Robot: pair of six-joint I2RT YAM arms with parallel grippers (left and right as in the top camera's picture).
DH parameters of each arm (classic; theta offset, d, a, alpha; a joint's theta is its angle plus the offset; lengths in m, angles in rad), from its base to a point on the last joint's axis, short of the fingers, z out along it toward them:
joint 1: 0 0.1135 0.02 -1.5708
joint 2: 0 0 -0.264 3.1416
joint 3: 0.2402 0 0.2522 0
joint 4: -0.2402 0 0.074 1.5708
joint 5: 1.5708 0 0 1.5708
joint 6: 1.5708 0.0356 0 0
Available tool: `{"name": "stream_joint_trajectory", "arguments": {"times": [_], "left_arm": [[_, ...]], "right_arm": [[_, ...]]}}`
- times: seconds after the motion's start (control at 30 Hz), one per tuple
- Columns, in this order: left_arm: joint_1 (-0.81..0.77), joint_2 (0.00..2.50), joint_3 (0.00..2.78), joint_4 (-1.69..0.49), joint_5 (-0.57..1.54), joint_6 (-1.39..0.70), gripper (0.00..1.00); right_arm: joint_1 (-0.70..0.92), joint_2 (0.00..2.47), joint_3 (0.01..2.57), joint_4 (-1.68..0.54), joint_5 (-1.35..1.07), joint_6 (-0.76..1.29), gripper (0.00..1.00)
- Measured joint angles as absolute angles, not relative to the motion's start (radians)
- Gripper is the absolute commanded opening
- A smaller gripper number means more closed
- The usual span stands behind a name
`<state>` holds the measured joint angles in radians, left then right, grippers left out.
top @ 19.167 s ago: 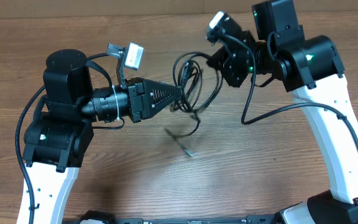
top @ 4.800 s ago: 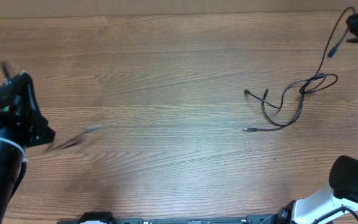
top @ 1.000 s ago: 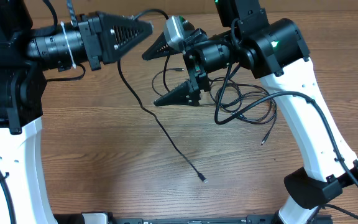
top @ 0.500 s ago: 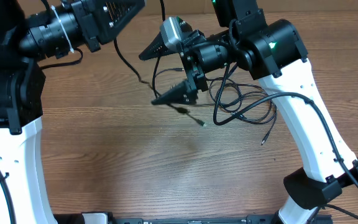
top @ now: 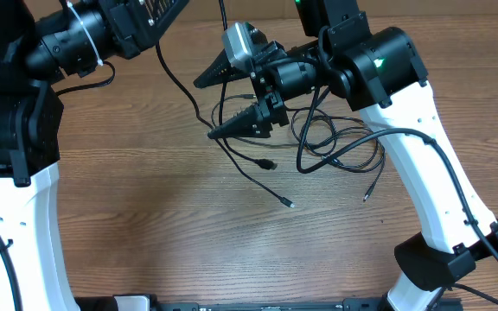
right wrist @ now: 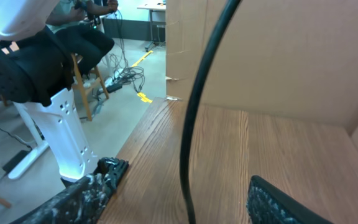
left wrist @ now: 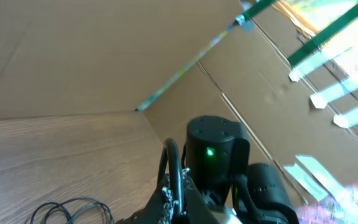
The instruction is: Untangle cables
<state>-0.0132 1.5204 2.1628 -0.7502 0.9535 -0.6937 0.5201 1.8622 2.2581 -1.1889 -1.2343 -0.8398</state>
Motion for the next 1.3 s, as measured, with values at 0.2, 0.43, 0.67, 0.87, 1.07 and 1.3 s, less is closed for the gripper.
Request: {"name": "stream_joint_trajectory", "arguments": {"times": [0.2,0.43,0.67,0.87,1.07,1.3], "left_arm": [[-0.035,1.52,2.163,-0.75,0.878,-0.765,0.04],[-0.097,1.52,2.163,-0.754,0.794,-0.813,0.04],[-0.112,1.52,2.163,-0.785,0.758,-0.809,0.06],[-0.112,1.52,2.163,-0.808,0.743,-0.778,0.45],[-0.112,1.52,2.163,-0.81,0.739,-0.756,0.63],[-0.112,1.52,2.163,-0.828,0.739,-0.736,0.68]], "right_arm": [[0.544,1.862,2.258,-1.163,-1.234,-0.838,0.76],[0.556,1.862,2.258,-1.151,-1.234,-0.837,0.04],[0.556,1.868,2.258,-1.193,-1.169,-0.834,0.04],[0.556,1.874,2.258,-1.226,-1.039,-0.835,0.04],[0.548,1.874,2.258,-1.228,-0.956,-0.835,0.04],[0.467,1.874,2.258,-1.228,-0.927,-0.835,0.04]]}}
